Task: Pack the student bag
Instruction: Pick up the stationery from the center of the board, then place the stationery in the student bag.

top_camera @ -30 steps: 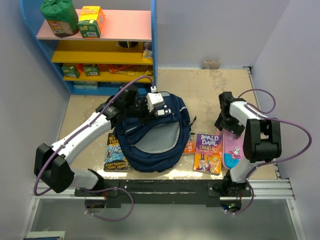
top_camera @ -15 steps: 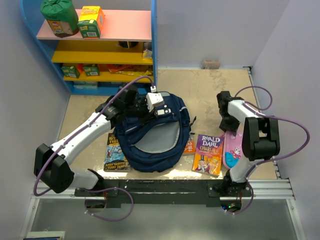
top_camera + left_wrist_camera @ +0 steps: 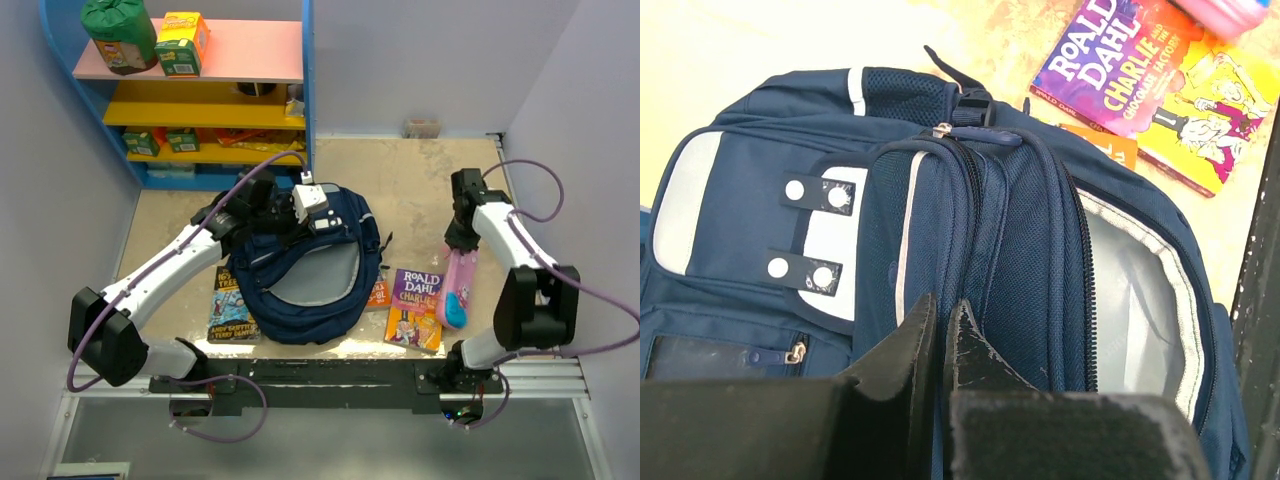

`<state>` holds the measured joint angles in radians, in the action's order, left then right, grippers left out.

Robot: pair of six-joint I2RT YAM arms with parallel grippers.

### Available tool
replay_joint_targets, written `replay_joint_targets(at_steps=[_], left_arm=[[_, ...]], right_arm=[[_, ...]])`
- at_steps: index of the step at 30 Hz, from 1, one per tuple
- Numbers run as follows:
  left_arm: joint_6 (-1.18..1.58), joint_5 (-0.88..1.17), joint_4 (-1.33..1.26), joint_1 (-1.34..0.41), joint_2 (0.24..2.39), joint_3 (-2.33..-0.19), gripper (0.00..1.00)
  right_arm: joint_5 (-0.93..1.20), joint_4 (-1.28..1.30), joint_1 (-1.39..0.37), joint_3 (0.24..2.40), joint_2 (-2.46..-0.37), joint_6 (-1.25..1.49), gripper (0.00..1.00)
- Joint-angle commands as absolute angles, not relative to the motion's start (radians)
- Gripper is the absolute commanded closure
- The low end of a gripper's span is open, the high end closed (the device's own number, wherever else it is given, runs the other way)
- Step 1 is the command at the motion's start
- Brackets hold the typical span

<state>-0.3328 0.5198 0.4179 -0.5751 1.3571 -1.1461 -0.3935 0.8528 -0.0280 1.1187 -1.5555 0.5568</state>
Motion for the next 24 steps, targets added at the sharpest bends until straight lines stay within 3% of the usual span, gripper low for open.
replay_joint_targets(at_steps=[1,8,15,20,24], left_arm=[[-0.351,0.462,0.290,-0.551,1.358,-1.155,1.00],[-0.354,0.413,0.288,-0.552,1.376,-1.152,1.00],[-0.313,0.400,0.256,-0.552,1.384,-1.134,1.00],[-0.244,0.407,0.238,-0.551,1.410,-1.166,1.00],[-0.196,0.402,0.236,-0.549,1.437,-1.222,1.00]], right_arm=[[-0.189,0.788,-0.035,1.245,-1.382,0.574,1.00],[0.069,0.770,-0.037,1.327,-1.286,0.604,1.00],[0.460,0.492,-0.043,1.264,-1.223,0.823,1.00],[0.506,0.137,-0.081,1.088,-1.103,1.072,1.00],[0.382,0.020,-0.169,1.052,-1.078,1.169,1.00]])
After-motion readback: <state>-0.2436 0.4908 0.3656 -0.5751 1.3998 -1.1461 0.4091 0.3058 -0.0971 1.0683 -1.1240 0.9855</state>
